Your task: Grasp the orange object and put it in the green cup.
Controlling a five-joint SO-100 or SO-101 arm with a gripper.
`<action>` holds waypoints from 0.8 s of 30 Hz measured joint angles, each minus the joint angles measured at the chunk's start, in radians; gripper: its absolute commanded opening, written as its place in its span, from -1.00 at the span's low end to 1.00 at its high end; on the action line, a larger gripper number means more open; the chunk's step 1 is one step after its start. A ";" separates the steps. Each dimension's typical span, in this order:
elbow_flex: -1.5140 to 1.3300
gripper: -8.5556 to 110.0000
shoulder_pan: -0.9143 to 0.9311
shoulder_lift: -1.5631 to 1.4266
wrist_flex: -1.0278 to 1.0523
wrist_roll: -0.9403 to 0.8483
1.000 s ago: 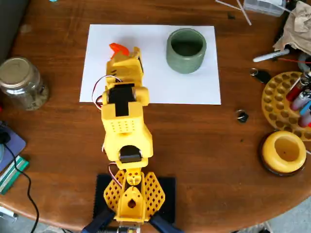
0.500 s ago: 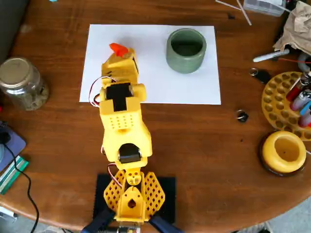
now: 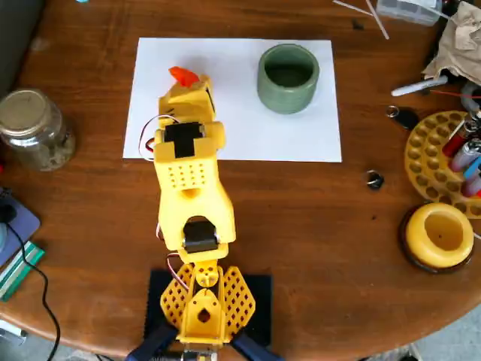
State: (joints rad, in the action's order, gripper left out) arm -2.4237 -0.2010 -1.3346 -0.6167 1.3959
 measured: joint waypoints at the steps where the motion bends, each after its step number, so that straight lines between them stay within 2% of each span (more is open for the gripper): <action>1: 0.003 -0.62 0.000 0.014 -0.017 0.000; 4: 0.008 -0.68 0.002 0.028 -0.037 0.000; 7: 0.008 -0.86 0.005 0.031 -0.037 0.000; 24: 0.011 -0.86 0.032 0.038 -0.077 0.009</action>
State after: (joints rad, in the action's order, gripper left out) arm -2.4130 -0.1687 -1.2962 -0.6934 1.4051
